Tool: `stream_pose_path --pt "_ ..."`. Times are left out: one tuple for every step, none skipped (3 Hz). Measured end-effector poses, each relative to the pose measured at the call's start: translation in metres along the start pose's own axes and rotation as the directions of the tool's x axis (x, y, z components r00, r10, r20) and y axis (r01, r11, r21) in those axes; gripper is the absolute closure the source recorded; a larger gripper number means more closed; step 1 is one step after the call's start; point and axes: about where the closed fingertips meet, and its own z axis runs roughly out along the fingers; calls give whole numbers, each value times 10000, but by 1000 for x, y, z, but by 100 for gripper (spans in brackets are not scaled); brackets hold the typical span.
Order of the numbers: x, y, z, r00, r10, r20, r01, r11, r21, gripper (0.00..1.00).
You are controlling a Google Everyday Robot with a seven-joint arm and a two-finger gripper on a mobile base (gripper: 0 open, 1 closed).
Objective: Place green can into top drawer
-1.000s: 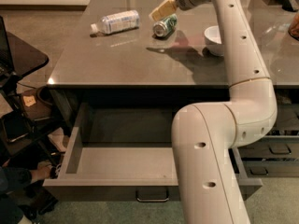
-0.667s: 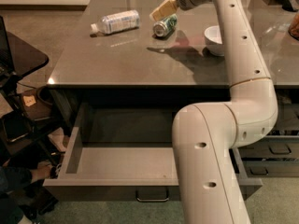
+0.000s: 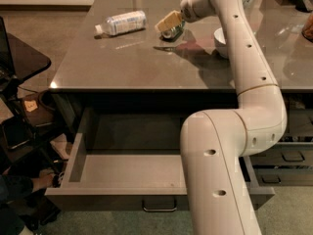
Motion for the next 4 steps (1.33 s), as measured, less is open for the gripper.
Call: stream_pose_path --pt "3 11 20 9999 96 -30 -96 9997 -217 0" --pt "19 6 28 9991 334 -246 -336 9994 -90 0" --pt "19 6 28 9991 336 -247 -339 9994 -92 0" --pt "19 6 28 9991 336 -248 -339 9994 -92 19"
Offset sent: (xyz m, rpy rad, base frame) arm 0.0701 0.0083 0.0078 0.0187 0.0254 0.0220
